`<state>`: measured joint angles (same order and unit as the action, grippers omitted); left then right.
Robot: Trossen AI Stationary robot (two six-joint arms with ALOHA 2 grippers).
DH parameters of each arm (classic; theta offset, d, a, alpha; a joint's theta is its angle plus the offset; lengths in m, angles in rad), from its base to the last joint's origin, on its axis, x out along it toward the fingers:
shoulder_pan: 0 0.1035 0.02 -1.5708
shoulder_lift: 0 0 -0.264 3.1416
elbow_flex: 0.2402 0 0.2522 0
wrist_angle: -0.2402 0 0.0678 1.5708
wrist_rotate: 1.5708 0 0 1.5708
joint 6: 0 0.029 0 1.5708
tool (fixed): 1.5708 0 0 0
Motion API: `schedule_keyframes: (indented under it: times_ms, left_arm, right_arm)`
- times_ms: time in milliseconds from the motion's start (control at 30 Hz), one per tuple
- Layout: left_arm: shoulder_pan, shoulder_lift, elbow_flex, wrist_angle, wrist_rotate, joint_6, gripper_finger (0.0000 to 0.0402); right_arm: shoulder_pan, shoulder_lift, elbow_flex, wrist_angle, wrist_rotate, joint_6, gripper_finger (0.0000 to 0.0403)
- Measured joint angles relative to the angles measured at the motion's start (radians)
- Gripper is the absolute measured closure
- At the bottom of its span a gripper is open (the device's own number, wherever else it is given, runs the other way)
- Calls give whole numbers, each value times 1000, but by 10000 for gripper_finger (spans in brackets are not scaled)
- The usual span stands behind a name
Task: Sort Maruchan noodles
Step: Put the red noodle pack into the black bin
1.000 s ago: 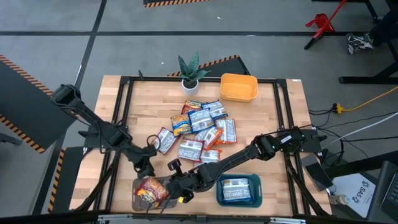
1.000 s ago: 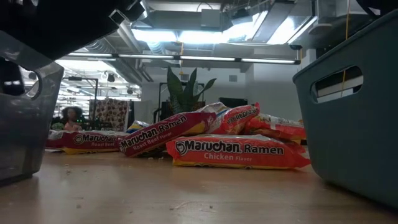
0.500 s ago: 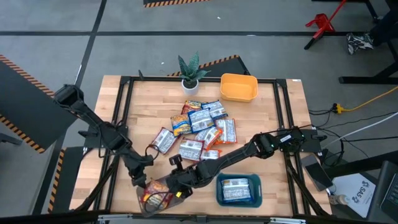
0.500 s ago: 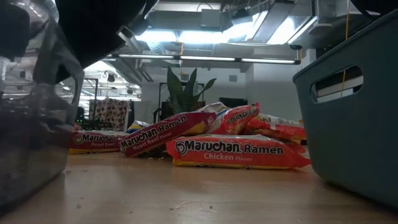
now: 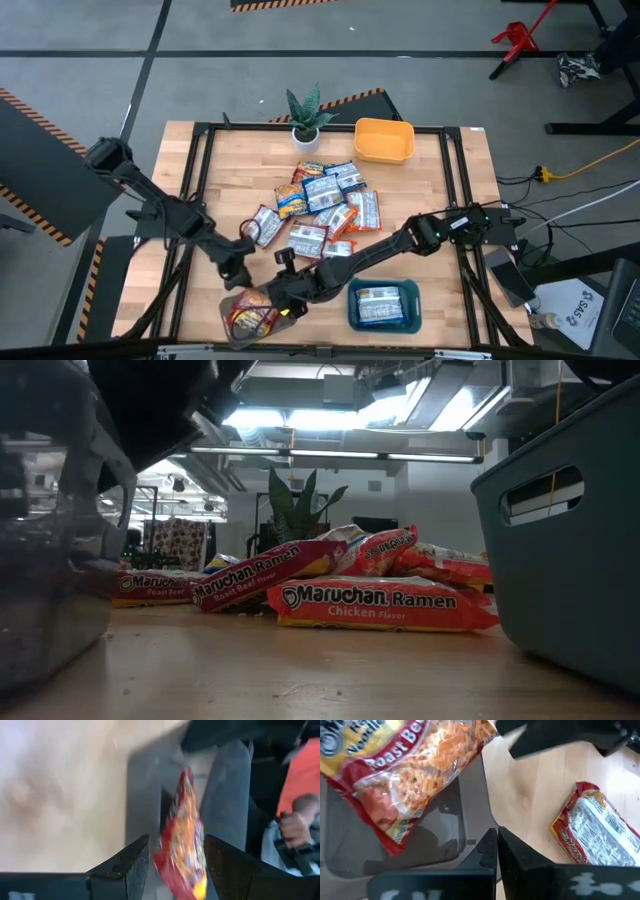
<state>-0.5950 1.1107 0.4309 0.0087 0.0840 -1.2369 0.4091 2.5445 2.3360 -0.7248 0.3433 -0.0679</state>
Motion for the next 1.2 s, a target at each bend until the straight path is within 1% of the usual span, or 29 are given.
schedule_keyframes:
  times_ms: [100,200,333,467,533,633,767,933,1100,1200]
  left_arm:
    - [32,0,0,2,-13,36,221]
    - [49,0,0,10,10,42,221]
    - [50,0,-1,10,31,28,221]
    - [49,0,-1,9,39,16,221]
    - [46,0,-1,10,39,7,221]
    - [28,1,-1,23,50,-33,221]
    - [2,1,-1,54,110,-102,221]
    - [-56,1,-1,57,195,-240,221]
    - [-111,1,-1,70,219,-378,221]
    - [-121,1,-1,104,244,-407,221]
  right_arm:
    - [0,13,2,-5,5,23,402]
    - [0,26,2,-14,5,46,402]
    - [0,30,1,-17,17,52,402]
    - [-2,30,1,-10,60,69,402]
    - [-6,30,1,-11,62,98,402]
    - [-12,30,0,-13,65,144,402]
    - [-24,30,0,-13,61,167,402]
    - [-37,30,0,-9,52,193,402]
    - [-46,30,0,-11,70,226,402]
    - [-52,30,0,-13,74,229,402]
